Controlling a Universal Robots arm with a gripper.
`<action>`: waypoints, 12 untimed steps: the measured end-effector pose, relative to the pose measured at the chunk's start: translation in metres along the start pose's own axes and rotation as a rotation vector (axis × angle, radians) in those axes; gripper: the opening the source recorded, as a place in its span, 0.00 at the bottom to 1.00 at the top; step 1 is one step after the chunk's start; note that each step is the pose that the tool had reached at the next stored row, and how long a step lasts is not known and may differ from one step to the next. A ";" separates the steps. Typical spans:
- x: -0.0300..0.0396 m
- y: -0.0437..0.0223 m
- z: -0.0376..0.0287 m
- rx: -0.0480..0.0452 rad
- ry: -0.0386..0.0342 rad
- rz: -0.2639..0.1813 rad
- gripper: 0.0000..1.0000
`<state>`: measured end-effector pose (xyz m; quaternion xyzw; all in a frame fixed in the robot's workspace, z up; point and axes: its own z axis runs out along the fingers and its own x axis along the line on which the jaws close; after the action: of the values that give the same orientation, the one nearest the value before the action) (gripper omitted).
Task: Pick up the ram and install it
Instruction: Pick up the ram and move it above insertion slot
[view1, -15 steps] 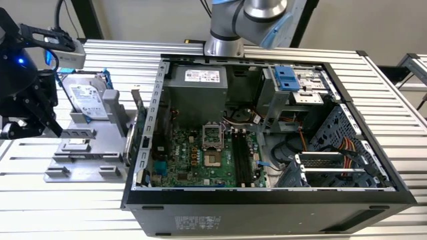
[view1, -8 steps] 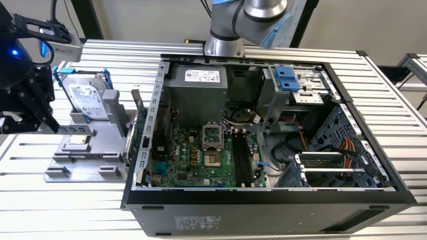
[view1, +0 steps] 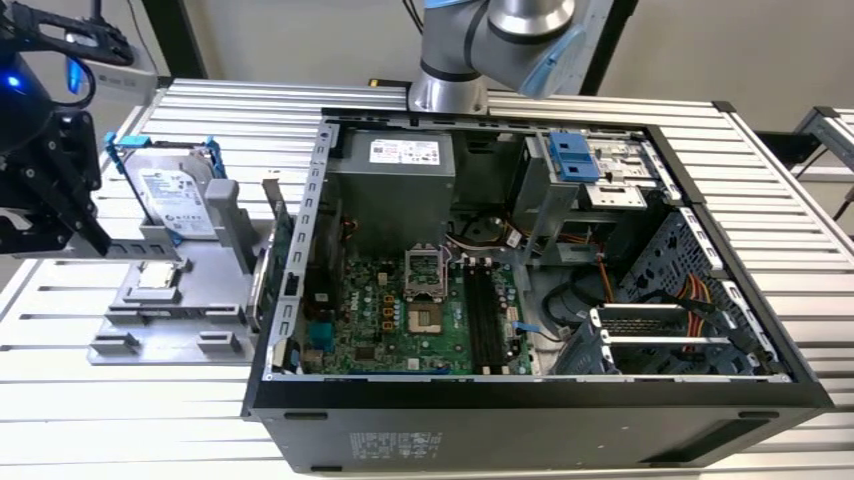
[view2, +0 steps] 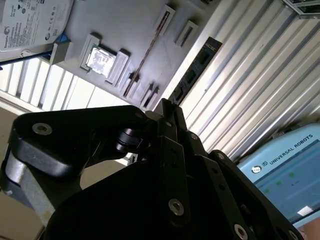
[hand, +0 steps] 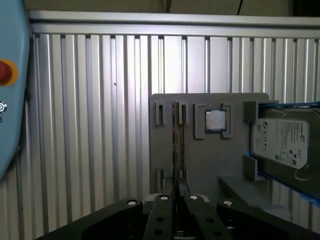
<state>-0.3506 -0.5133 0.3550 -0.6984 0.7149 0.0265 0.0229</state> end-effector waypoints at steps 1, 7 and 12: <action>-0.0001 0.0000 -0.0015 0.0001 -0.0001 0.000 0.00; -0.0007 0.0001 -0.0108 0.0000 0.0000 0.000 0.00; -0.0011 0.0001 -0.0166 0.0001 -0.0001 0.000 0.00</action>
<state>-0.3506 -0.5133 0.3716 -0.6984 0.7148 0.0265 0.0230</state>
